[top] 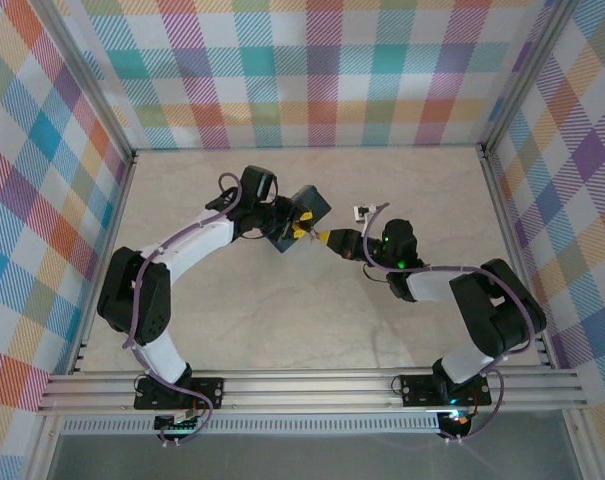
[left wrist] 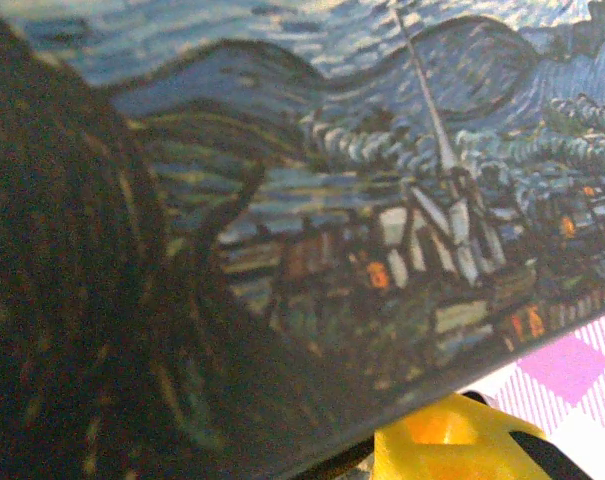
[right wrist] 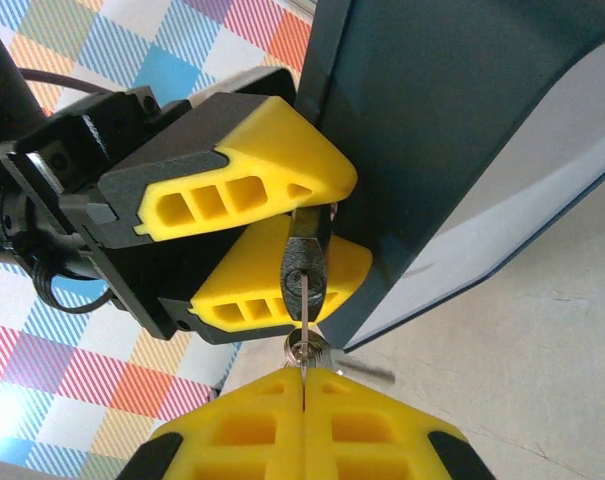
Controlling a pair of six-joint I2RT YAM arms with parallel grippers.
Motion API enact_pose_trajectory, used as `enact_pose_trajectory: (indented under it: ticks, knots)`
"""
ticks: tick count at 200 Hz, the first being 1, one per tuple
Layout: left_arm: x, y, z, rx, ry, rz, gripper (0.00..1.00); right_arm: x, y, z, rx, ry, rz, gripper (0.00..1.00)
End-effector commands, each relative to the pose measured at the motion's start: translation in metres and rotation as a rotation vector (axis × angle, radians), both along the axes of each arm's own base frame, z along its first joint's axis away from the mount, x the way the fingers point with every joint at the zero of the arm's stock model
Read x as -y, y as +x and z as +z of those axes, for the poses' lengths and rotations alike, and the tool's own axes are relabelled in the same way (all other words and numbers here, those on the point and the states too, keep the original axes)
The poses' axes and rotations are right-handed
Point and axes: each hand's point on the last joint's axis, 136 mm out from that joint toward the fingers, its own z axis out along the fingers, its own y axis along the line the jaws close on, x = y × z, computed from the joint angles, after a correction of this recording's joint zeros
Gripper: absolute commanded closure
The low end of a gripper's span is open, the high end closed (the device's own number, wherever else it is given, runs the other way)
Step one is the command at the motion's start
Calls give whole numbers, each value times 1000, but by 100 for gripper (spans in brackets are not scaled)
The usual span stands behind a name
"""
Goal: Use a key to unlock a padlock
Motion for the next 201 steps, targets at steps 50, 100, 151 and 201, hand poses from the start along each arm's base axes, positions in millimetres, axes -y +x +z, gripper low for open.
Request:
enact_pose_trajectory:
  ticks: [50, 100, 151, 201]
  knots:
    - [12, -21, 24, 95, 6, -250, 98, -5, -7, 26, 118, -12, 35, 100]
    - [12, -23, 23, 89, 29, -286, 98, -4, -6, 29, 138, -39, 31, 100]
    - [16, -23, 22, 73, 7, -286, 98, -10, -4, 29, 150, -46, 52, 100]
    - [26, -27, 27, 67, -24, -304, 99, -23, 2, 32, 165, -43, 75, 100]
